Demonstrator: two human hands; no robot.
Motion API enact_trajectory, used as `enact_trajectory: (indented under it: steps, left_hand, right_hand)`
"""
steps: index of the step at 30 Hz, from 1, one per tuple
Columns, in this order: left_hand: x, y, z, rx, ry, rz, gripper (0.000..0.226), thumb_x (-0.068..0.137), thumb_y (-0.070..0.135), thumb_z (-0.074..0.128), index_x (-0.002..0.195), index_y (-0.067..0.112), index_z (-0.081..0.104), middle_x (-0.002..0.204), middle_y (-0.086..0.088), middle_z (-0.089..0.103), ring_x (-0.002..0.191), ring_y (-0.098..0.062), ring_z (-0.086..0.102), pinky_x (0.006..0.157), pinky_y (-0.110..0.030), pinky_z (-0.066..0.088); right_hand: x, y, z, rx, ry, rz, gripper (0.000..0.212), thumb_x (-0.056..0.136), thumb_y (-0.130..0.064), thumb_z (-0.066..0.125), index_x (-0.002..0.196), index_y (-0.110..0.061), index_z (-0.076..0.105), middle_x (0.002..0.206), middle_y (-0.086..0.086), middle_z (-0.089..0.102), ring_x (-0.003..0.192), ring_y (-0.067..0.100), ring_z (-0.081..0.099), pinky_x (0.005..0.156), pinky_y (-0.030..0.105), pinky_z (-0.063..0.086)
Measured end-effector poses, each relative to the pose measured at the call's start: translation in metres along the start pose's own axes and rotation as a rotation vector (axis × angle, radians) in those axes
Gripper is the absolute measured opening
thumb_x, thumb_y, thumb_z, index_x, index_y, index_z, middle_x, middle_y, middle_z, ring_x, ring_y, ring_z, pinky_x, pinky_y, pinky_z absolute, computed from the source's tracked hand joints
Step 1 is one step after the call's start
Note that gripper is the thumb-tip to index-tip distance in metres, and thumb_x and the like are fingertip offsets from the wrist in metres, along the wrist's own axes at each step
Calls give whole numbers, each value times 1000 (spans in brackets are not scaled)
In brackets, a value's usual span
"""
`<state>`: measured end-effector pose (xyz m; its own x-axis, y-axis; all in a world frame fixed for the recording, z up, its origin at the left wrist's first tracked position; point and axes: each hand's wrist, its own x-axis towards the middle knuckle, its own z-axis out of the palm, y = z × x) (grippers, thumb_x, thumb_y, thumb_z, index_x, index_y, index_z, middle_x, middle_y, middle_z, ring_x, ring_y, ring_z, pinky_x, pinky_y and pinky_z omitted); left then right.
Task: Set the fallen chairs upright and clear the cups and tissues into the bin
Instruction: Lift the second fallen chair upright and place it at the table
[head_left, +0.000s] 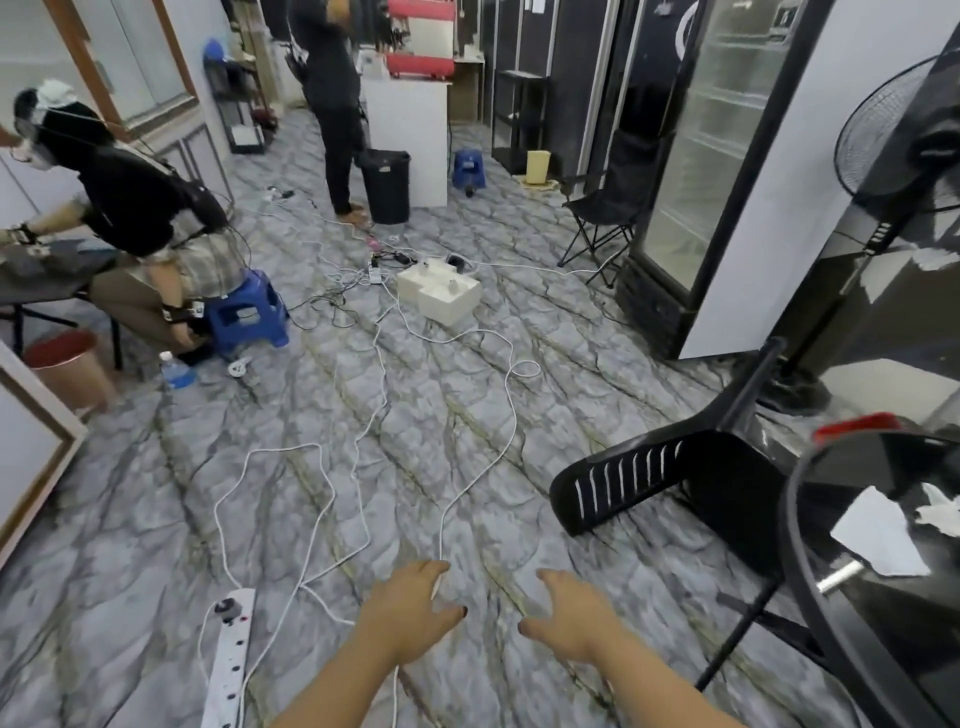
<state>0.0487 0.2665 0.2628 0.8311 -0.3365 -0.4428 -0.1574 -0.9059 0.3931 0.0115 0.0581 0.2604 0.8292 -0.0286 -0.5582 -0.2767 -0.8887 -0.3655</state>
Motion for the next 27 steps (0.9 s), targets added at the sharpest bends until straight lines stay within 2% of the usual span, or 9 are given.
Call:
enact_trajectory:
  steps: [4,10,15,18,23,27]
  left_hand:
    - [67,-17,-35,12,-26,18,64,85,55,47,139,23,35,147,3,35,132,-15,37,107,-33,34]
    - [186,-30,-117,86,-84,112,58,87,54,47,137,24,37,146,3,35,131,-17,37,105,-32,35]
    - [273,-34,-175,147,-114,206,58,87,52,49,136,22,40,142,1,40,126,-17,42,101,-29,36]
    - [314,-28,-191,146,-163,240,58,86,53,49,134,23,40,141,1,40,127,-17,41,101,-31,38]
    - [396,1,-214,202,-218,326,57,88,51,48,137,23,37,145,1,35,131,-17,37,105,-30,34]
    - [467,41,-232,215,-207,387,55,88,50,49,136,25,38,145,3,37,131,-16,36,104,-29,34]
  right_hand:
    - [65,-16,-32,49,22,15,81,80,-49,56,145,-18,19,151,6,28,137,24,28,110,33,27]
    - [165,-50,-91,176,58,79,80,82,-51,55,145,-20,17,151,5,27,137,24,28,110,36,28]
    - [224,-68,-136,319,172,135,78,83,-47,57,145,-19,20,151,5,29,137,22,29,109,32,29]
    - [252,-64,-156,385,201,191,75,78,-48,60,142,-22,29,147,1,36,132,20,37,106,33,35]
    - [306,-45,-195,407,219,268,76,82,-47,57,143,-19,23,146,5,36,131,24,37,105,33,36]
    - [357,-18,-237,389,207,325,72,81,-51,54,139,-16,30,140,9,42,125,26,41,101,36,38]
